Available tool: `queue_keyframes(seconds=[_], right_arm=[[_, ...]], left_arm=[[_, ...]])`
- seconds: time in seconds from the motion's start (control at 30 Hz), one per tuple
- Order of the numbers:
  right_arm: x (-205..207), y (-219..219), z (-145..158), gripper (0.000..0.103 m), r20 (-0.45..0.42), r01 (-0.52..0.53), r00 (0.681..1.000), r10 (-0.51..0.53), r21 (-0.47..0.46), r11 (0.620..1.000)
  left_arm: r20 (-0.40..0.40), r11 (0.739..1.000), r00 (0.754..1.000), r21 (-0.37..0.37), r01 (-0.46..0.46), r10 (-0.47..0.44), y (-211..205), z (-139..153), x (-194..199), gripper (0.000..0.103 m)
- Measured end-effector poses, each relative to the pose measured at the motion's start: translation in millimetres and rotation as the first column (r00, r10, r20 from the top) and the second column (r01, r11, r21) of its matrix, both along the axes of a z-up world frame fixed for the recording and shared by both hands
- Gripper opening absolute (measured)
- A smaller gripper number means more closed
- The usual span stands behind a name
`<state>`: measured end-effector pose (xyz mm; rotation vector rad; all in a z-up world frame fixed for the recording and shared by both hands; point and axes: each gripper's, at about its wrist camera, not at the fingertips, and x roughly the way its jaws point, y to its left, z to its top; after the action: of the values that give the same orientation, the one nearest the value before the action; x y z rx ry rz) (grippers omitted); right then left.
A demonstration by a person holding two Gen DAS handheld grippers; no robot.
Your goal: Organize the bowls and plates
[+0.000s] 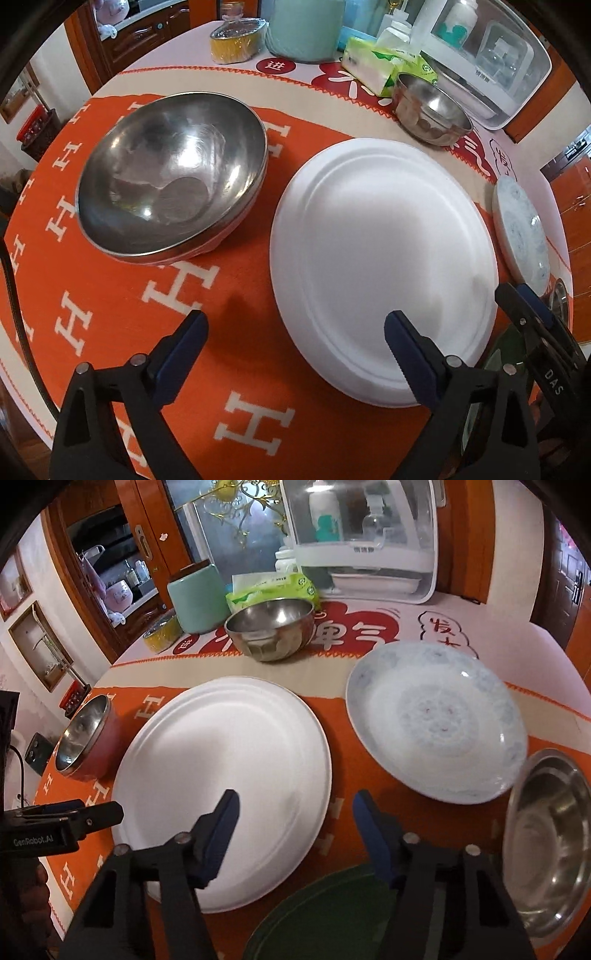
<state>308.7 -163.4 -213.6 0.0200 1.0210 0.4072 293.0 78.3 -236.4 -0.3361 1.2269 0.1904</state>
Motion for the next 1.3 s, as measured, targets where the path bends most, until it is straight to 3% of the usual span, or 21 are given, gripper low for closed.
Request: queue_keyframes(seconds=[0.1, 0.17, 0.4, 0.5, 0.6, 0.87, 1.3], right_arm=[[5.4, -0.1, -6.6, 0.052, -0.026, -0.01, 1.0, 0.011, 0.034, 0.999], [7.0, 1.0, -9.7, 0.049, -0.031, -0.011, 0.999, 0.012, 0.033, 0.999], [13.6, -6.0, -18.7, 0.037, -0.055, 0.017, 0.998, -0.014, 0.048, 0.999], [19.3, -10.6, -28.7, 0.027, -0.117, 0.044, 0.992, -0.036, 0.069, 0.997], [19.6, -12.6, -29.3, 0.022, -0.109, 0.057, 0.993, -0.047, 0.084, 0.995], [17.8, -15.1, -30.3, 0.022, -0.125, 0.073, 0.99, -0.06, 0.099, 0.992], [5.7, -18.7, -1.5, 0.021, -0.076, 0.085, 0.994, -0.077, 0.106, 0.991]], left_arm=[[-0.006, 1.0, 1.0, -0.011, 0.0, 0.0, 1.4, -5.4, 3.8, 0.083], [-0.014, 1.0, 1.0, -0.029, 0.0, 0.0, 3.4, -9.2, 6.2, 0.068], [-0.029, 0.998, 1.0, -0.061, -0.004, 0.003, 6.7, -18.8, 8.6, 0.055], [-0.022, 0.998, 1.0, -0.058, -0.003, 0.002, 7.1, -19.1, 8.6, 0.043], [-0.019, 0.999, 1.0, -0.053, 0.007, -0.008, 6.0, -19.3, 9.9, 0.039], [-0.026, 1.0, 1.0, -0.022, 0.012, -0.013, 4.0, -19.0, 11.6, 0.031], [0.024, 0.999, 0.999, -0.02, 0.03, -0.03, 1.3, 1.3, -1.3, 0.031]])
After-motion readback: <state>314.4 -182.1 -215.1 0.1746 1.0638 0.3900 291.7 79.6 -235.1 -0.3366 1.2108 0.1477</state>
